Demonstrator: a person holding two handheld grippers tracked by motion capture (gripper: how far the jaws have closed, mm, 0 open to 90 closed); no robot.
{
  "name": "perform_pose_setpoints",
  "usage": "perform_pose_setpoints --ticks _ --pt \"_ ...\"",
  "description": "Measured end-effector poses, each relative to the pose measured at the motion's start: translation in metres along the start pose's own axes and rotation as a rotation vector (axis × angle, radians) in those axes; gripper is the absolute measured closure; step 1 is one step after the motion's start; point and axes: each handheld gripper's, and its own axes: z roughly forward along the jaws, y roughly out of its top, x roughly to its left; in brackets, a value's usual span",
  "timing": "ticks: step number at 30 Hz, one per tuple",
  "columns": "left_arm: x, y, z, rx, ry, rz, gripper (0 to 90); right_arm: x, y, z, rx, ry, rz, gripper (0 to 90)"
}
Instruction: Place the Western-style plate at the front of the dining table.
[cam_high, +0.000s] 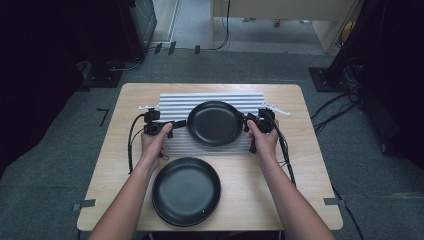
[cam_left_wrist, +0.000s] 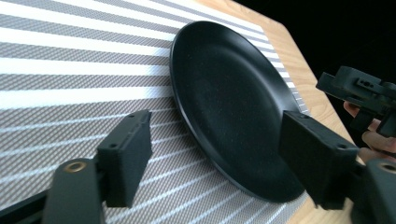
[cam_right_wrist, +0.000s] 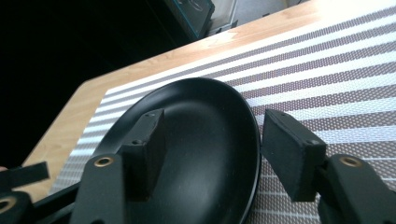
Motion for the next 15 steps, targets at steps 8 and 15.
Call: perform_pose_setpoints --ticks 8,15 --pt "-0.005 -0.017 -0.028 -0.01 0.066 0.101 15.9 0.0 -0.008 -0.022 0.029 0.003 -0.09 35.1" --pt "-0.005 -0.035 -0.047 -0.015 0.126 0.133 15.2 -0.009 -0.016 -0.04 0.028 -0.025 -0.131 35.6"
